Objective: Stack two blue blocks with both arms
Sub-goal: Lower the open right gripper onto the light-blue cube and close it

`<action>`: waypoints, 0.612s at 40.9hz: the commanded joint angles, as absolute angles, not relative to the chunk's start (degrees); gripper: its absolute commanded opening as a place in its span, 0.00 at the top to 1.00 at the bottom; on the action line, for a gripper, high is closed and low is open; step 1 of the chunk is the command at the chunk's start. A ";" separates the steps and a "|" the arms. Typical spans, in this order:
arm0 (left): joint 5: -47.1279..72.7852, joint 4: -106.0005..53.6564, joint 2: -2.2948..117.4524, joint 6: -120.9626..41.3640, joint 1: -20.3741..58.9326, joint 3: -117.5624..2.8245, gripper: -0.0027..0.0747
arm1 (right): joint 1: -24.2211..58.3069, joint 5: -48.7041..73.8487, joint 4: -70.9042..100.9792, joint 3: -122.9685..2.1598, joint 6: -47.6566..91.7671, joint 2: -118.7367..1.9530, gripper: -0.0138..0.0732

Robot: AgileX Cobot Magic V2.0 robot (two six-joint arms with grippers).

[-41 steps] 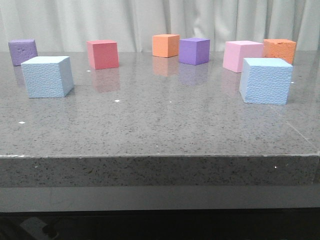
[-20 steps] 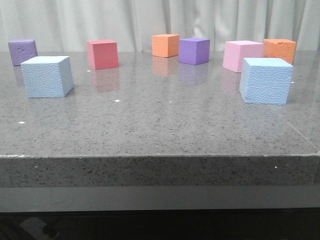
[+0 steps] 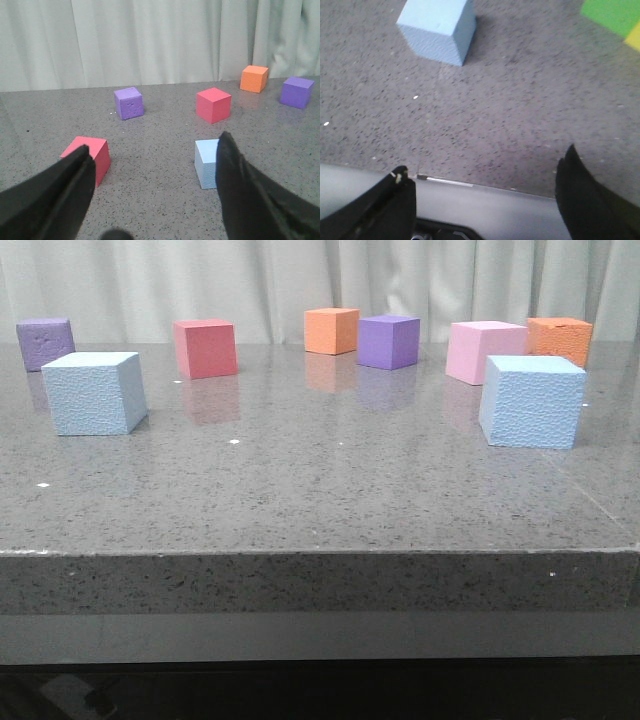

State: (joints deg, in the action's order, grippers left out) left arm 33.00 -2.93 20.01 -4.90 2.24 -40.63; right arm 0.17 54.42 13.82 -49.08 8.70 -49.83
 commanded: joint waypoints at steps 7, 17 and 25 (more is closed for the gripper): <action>28.62 -3.58 20.88 -4.35 2.58 -41.90 0.33 | 2.63 56.23 21.24 -60.48 12.63 -62.79 0.17; 28.62 -3.58 20.88 -4.35 2.58 -41.90 0.33 | 12.02 58.09 10.30 -73.09 0.59 -74.56 0.17; 28.62 -3.58 20.88 -4.35 2.58 -41.90 0.33 | 17.60 61.57 -1.66 -82.10 -14.99 -82.53 0.17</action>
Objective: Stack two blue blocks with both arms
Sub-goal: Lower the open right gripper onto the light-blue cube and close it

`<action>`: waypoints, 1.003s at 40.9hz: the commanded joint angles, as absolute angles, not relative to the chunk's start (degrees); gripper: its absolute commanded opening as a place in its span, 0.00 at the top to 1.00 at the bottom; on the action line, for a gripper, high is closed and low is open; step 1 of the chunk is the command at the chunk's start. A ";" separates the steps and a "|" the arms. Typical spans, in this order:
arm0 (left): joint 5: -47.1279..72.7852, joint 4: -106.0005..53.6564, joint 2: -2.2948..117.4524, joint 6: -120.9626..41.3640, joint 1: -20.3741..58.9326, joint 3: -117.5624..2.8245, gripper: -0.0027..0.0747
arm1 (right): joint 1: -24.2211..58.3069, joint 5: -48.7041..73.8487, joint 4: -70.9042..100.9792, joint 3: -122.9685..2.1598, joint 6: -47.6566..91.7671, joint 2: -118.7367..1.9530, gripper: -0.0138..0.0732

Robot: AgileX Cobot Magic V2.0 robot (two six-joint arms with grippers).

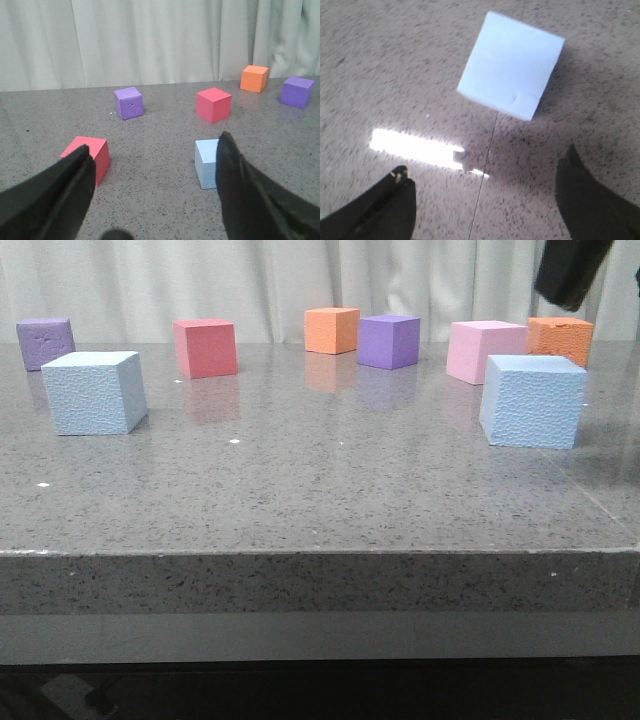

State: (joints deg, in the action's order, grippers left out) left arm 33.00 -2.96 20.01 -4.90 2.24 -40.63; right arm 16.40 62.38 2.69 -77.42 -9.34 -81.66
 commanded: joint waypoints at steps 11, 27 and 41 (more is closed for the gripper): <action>28.62 -3.58 20.88 -4.35 2.58 -41.90 0.33 | 17.70 63.43 -1.89 -90.36 -19.66 -90.99 0.17; 28.62 -3.58 20.88 -4.35 2.58 -41.90 0.33 | 17.17 63.76 -5.17 -94.89 -24.05 -99.24 0.17; 28.62 -3.58 20.88 -4.35 2.58 -41.90 0.33 | 17.17 64.30 -5.12 -94.94 -24.05 -104.30 0.17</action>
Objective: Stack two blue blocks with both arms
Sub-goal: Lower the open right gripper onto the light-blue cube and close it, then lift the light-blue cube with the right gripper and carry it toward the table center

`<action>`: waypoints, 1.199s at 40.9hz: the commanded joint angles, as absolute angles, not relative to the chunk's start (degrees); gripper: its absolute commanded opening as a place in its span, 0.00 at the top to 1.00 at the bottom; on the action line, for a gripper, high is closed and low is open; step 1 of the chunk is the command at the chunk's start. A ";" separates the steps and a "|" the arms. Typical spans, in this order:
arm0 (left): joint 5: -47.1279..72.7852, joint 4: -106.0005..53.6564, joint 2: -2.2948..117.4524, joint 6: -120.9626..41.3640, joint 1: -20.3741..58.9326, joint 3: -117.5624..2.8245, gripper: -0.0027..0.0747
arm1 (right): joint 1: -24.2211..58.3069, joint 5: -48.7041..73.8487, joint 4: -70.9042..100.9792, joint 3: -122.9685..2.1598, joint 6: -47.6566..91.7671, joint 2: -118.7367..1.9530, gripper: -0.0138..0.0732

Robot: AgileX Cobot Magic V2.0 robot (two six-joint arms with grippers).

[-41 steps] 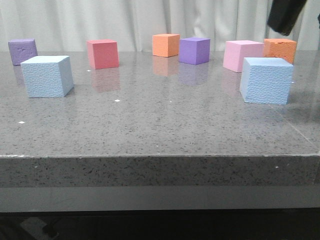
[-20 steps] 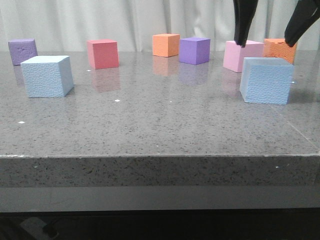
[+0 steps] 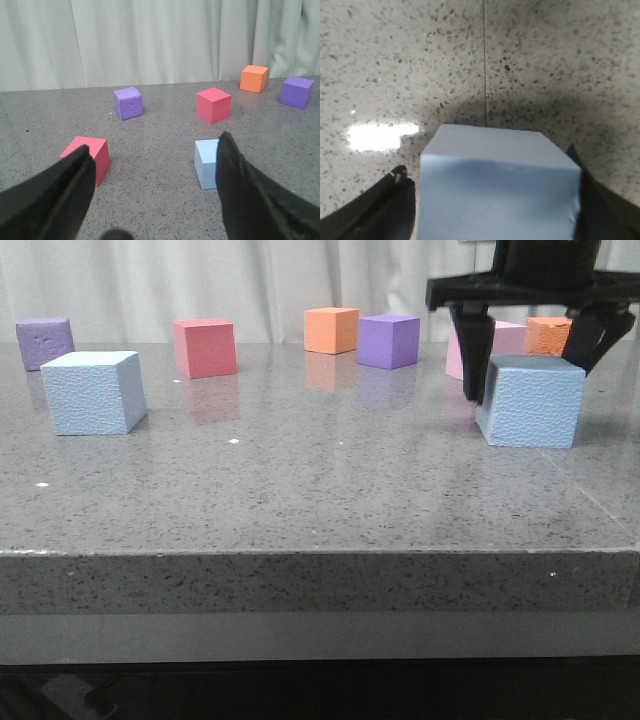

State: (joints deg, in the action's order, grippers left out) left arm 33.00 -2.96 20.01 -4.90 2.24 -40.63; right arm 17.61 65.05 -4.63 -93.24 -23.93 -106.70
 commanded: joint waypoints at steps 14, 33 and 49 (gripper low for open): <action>28.62 -3.58 20.88 -4.35 2.58 -41.90 0.33 | 17.17 64.76 -5.04 -94.94 -24.05 -104.29 0.49; 28.62 -3.58 20.88 -4.35 2.58 -41.90 0.33 | 18.79 70.32 -2.56 -99.51 -23.99 -104.34 0.53; 28.62 -3.58 20.88 -4.35 2.58 -41.90 0.33 | 28.85 73.87 -2.92 -114.04 -27.51 -109.17 0.53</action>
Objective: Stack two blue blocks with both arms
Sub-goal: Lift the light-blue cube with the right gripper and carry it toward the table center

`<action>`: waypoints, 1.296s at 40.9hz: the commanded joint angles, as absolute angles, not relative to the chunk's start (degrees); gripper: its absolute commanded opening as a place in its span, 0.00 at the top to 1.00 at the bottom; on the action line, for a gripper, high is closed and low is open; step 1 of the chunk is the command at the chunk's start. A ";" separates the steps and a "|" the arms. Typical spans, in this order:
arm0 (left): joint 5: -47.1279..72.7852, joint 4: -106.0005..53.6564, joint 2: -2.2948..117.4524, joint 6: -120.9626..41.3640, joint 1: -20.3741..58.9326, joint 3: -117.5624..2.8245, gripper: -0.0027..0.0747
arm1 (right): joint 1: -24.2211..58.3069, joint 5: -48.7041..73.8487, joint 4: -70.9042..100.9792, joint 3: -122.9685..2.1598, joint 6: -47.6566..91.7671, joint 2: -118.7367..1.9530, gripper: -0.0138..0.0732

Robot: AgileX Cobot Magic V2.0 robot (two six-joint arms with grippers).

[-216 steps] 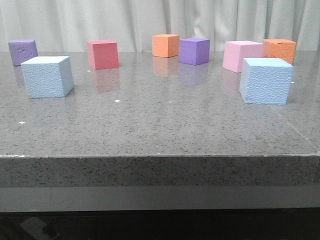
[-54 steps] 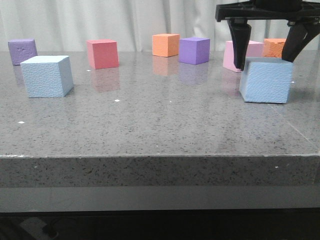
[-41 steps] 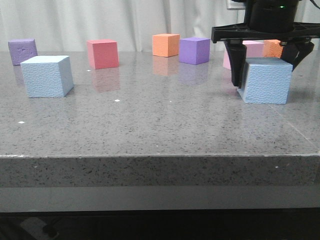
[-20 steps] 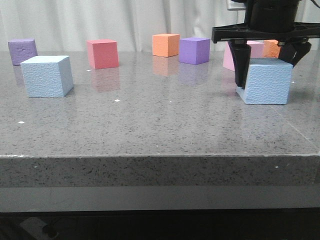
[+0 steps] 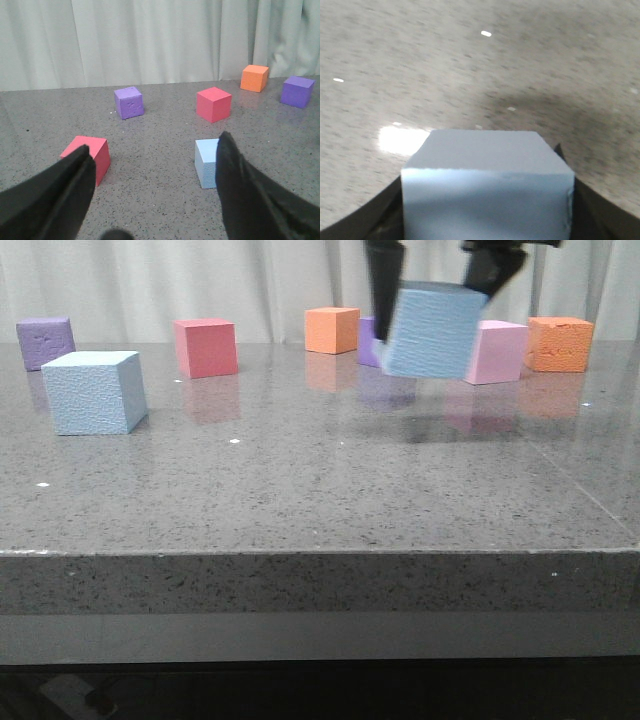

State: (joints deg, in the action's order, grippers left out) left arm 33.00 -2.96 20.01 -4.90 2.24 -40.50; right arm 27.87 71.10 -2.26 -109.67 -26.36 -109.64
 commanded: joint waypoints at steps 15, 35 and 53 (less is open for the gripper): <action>28.62 -3.58 20.88 -4.35 2.58 -41.90 0.33 | 31.44 76.58 -3.12 -123.88 -29.35 -119.45 0.53; 28.62 -3.58 20.88 -4.35 2.58 -41.90 0.33 | 31.44 76.70 -2.82 -123.88 -29.35 -119.58 0.26; 28.62 -3.58 20.88 -4.35 2.58 -41.90 0.33 | 31.44 76.70 -0.84 -123.88 -28.82 -119.58 0.24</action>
